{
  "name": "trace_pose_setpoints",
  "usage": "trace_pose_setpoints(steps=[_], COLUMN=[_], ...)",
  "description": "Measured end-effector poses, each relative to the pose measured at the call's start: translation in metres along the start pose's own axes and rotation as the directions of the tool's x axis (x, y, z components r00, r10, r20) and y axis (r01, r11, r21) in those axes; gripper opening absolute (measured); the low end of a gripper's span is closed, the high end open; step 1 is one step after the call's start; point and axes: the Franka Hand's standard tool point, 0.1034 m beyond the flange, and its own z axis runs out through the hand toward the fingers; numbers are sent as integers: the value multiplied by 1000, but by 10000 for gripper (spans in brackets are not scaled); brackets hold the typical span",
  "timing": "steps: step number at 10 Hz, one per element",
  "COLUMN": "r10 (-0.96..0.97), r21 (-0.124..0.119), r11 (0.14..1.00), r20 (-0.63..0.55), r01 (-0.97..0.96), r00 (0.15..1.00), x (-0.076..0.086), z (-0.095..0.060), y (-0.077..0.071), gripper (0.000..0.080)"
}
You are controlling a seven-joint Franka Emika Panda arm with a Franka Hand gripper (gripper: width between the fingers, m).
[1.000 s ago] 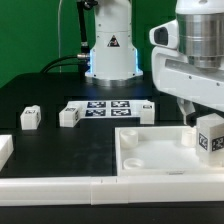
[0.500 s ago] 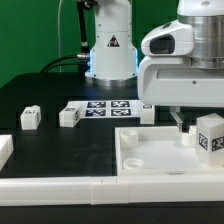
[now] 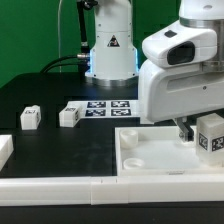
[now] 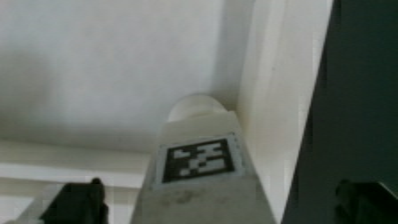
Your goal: Assemble one leg
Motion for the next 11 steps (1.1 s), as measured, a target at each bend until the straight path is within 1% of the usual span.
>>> trace_pose_setpoints(steps=[1,2,3,4,5,6,7,8,9,11], r10=[2,2,3,3,16,62,60,133,348,574], r21=[0,0,0,0,0,0,0,3,9,23], r11=[1000,1000,1000,1000,1000,998,998,991,937,819], r20=[0,1,1,1,1,1,1,-7,-32,-49], r01=[-2,-2,-3,-3,-16,-62,-60,-133,-348,-574], r00=[1000,1000,1000,1000,1000,998,998,991,937,817], x=[0,0,0,-1,0,0,0,1,3,4], z=[0,0,1,1,1,1,1,1,1,1], y=[0,0,0,1,1,1,1,1,0,0], gripper=[649,529,392,392,290,290,290,290,290,290])
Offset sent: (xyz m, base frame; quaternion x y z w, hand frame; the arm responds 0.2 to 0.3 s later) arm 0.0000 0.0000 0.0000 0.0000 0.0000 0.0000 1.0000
